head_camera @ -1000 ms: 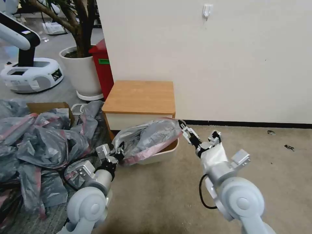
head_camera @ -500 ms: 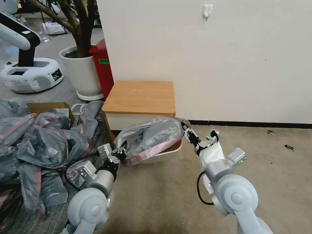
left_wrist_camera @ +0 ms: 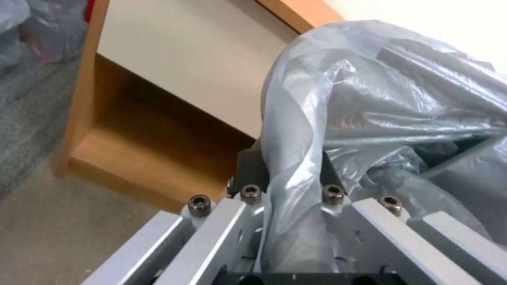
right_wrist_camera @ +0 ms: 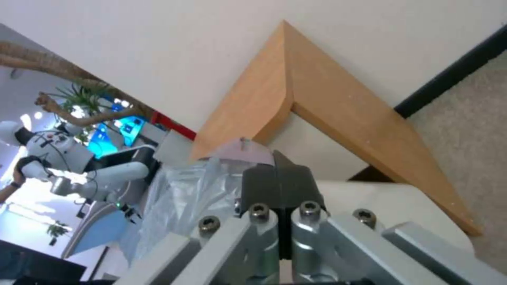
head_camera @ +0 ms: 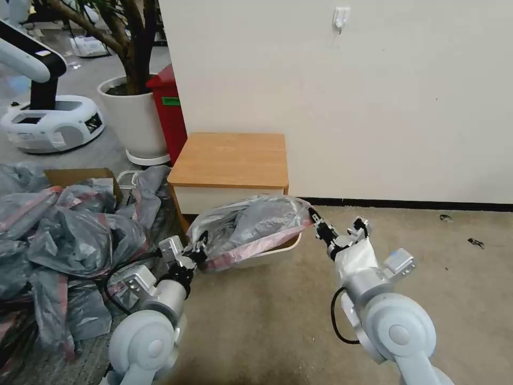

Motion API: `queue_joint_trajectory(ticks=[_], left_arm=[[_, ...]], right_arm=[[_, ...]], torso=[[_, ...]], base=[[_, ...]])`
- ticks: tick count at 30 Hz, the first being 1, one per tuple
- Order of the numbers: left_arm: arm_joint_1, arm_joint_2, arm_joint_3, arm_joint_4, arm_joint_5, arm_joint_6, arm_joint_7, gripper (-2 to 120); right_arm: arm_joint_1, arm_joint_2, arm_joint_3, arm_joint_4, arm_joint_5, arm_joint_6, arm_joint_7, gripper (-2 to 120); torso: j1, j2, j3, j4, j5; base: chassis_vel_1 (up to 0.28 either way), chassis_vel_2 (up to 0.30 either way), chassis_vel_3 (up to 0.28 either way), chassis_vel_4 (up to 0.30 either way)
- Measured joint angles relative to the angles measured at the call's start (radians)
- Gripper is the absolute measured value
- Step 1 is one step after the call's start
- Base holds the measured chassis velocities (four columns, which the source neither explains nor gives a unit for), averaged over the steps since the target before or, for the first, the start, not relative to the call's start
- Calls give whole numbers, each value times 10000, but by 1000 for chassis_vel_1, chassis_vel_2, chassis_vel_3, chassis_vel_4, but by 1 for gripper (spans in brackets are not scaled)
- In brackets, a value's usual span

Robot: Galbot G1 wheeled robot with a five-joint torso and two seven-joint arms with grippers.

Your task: Pick up the garbage bag from the table and place it over the trash can.

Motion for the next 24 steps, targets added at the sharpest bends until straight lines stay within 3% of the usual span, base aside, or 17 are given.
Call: queue_joint_trajectory(ticks=[11, 16, 21, 24], left_arm=[[-86, 237, -310, 100, -745, 153, -13, 5], [-189, 398, -367, 26, -1194, 214, 50, 5], [-222, 505, -419, 1, -1256, 215, 97, 5], [-250, 536, -510, 63, -1307, 215, 100, 5]], right_arm=[[-973, -223, -12, 99, -701, -329, -164, 0], [-541, -140, -104, -1018, -1902, -32, -1314, 0], [-428, -82, -103, -1084, -1884, 20, -1382, 0], [-747, 127, 224, -381, -1213, 223, -1008, 0]], torso=[[0, 0, 0, 0, -1], [0, 0, 1, 1, 1], [0, 0, 1, 1, 0], [0, 0, 0, 0, -1]], base=[[0, 0, 0, 0], [0, 0, 0, 0], [0, 0, 0, 0], [0, 0, 0, 0]])
